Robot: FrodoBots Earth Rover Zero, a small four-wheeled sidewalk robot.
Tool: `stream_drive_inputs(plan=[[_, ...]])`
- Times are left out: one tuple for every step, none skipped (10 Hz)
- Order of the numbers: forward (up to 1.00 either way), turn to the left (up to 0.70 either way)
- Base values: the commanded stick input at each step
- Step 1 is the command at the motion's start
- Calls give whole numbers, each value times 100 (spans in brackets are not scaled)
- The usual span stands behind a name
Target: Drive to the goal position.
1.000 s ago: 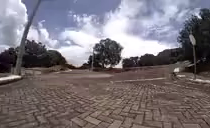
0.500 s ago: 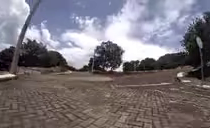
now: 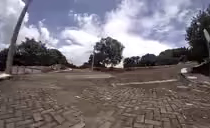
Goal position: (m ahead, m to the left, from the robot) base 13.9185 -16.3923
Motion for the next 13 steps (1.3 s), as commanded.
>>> stream_drive_inputs(plan=[[100, -16], [100, -27], [100, -27], [100, -27], [100, -27], [100, -27], [100, -27], [100, -27], [100, -27], [100, -27], [100, -27], [100, -27], [100, -27]])
